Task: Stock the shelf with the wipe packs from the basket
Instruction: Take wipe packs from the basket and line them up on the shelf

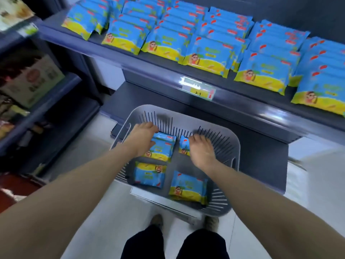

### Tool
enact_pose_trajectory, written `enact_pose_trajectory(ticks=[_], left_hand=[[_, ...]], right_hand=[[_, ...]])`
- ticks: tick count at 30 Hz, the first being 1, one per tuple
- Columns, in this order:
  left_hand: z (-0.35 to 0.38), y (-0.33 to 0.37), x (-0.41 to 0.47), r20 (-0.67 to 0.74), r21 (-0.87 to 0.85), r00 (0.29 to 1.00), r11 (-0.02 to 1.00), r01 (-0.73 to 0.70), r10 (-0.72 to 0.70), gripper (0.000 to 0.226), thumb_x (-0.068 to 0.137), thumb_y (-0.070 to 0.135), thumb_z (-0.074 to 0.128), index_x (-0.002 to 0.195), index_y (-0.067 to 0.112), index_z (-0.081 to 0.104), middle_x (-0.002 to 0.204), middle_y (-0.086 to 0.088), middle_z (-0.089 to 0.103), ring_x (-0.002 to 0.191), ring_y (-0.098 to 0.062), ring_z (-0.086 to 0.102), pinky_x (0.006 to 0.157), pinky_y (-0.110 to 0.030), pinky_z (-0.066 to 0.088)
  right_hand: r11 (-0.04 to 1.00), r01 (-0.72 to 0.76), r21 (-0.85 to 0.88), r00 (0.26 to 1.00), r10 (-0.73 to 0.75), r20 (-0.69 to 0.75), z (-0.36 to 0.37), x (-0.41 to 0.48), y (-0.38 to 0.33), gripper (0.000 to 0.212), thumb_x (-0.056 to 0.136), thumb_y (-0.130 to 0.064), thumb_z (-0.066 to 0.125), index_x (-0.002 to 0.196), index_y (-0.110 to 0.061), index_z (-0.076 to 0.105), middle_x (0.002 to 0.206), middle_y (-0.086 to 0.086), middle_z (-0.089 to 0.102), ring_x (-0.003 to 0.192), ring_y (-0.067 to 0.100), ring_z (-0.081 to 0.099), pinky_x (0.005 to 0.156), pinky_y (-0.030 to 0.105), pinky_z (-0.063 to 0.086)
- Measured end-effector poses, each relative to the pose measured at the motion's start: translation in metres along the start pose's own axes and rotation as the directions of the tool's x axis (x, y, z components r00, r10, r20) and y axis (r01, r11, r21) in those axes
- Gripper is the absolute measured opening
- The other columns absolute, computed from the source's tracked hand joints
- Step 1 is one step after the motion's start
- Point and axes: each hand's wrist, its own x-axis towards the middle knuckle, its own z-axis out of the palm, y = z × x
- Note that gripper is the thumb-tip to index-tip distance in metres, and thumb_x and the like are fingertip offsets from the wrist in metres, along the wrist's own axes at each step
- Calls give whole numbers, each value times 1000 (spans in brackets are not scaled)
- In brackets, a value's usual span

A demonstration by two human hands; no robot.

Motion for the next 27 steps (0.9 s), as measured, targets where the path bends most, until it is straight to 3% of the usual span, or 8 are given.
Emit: enact_pose_trajectory(ticks=[7,12,17,20,27], left_hand=[[60,-20,31,153,191,985,976,-107,78,48,85,26,60,128,14,44,126,-9,48,118,-28,45,96,-36,33],[91,-25,45,225,327,972,934,-146,73,53,85,19,56,134,11,37,134,-11,42,128,-30,36,101,-39,30],[109,-28,53,245,391,968,909,-145,49,57,88,17,51,140,8,28,141,-15,35,135,-31,27,105,-41,27],[114,-29,55,237,387,971,912,-136,45,54,87,15,50,137,9,32,137,-14,37,131,-31,31,103,-40,29],[102,-26,58,270,381,962,913,-147,42,39,82,17,59,119,9,49,121,-11,52,113,-29,49,92,-37,38]], right_hand=[[989,-149,9,987,149,56,53,19,2,55,89,-6,44,141,-4,25,137,15,37,124,32,36,104,44,30],[975,-220,26,973,217,80,79,23,1,49,95,-9,30,143,-1,23,137,16,37,124,31,36,102,44,30],[965,-263,-4,956,261,132,97,20,2,60,87,-7,48,141,-1,24,135,18,37,122,34,36,101,44,32],[968,-251,30,946,239,218,98,27,5,73,80,-6,59,143,-3,22,138,17,37,128,35,34,106,46,30],[940,-328,97,913,289,289,100,36,10,65,86,-15,54,143,-6,23,142,15,34,132,32,31,107,44,28]])
